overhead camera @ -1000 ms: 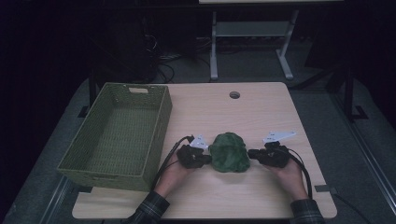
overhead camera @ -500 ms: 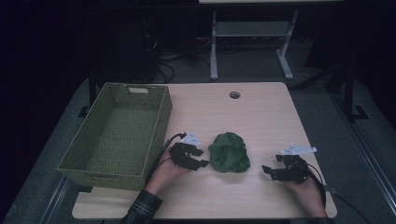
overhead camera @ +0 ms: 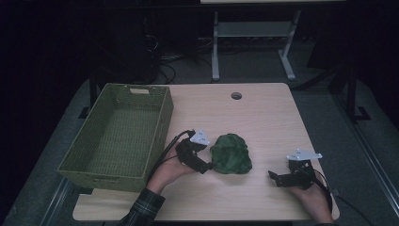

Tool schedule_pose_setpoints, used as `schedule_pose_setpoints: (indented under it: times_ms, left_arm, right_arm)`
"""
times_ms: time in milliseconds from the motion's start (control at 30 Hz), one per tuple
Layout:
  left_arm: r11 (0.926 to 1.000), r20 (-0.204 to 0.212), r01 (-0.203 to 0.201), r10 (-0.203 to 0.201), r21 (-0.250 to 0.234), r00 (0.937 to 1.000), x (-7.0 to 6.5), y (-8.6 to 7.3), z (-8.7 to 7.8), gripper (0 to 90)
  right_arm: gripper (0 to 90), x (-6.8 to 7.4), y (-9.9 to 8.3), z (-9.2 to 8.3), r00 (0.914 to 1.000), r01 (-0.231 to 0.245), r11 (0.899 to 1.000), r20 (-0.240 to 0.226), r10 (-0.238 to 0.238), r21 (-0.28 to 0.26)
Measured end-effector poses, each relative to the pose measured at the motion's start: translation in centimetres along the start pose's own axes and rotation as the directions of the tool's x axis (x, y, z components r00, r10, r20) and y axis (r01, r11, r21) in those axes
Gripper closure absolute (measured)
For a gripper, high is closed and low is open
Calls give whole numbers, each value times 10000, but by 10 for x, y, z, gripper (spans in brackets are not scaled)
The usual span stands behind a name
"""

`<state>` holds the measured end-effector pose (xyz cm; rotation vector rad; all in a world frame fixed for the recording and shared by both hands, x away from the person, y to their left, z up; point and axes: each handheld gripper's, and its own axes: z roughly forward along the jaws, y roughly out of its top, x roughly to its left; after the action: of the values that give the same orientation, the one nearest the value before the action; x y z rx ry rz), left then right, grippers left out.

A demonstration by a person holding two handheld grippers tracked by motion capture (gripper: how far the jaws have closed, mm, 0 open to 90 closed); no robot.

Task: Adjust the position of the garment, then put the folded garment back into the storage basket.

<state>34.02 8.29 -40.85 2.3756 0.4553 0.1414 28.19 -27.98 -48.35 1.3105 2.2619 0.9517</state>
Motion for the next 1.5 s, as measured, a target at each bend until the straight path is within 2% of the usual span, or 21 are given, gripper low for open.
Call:
schedule_pose_setpoints:
  times_ms: [133,267,400,467,567,733,800,1100,1300,1500]
  left_arm:
    - [9979,-145,-543,548,348,9984,0,15,-2,145]
    - [9962,56,-738,737,456,9973,1,28,-1,133]
    - [9901,266,-1150,1132,808,9932,2,39,6,128]
    - [9883,360,-1210,1181,933,9923,3,42,12,128]
    - [9806,435,-1408,1360,1361,9897,6,45,20,128]
    - [9798,687,-1300,1207,1518,9903,9,45,34,128]
    - [9749,848,-1397,1266,1734,9883,10,44,40,128]
    - [9628,1142,-1519,1289,2236,9851,8,39,59,128]
    - [9522,1037,-1652,1428,2570,9843,4,35,72,126]
    - [9464,934,-1683,1479,2757,9846,3,32,79,125]
  right_arm:
    - [20,0,0,0,10000,-32,10000,25,32,-4]
    - [20,0,0,0,10000,-79,10000,32,79,15]
    - [20,0,0,0,10000,-74,10000,34,74,14]
    - [20,0,0,0,10000,-73,10000,32,73,14]
    - [20,0,0,0,10000,-70,10000,32,69,13]
    - [20,0,0,0,10000,-66,10000,34,66,15]
    - [20,0,0,0,10000,-70,10000,34,70,15]
    - [21,0,0,0,10000,-78,10000,44,78,16]
    - [21,0,0,0,10000,-83,10000,47,83,21]
    - [21,0,0,0,9999,-106,9999,52,106,28]
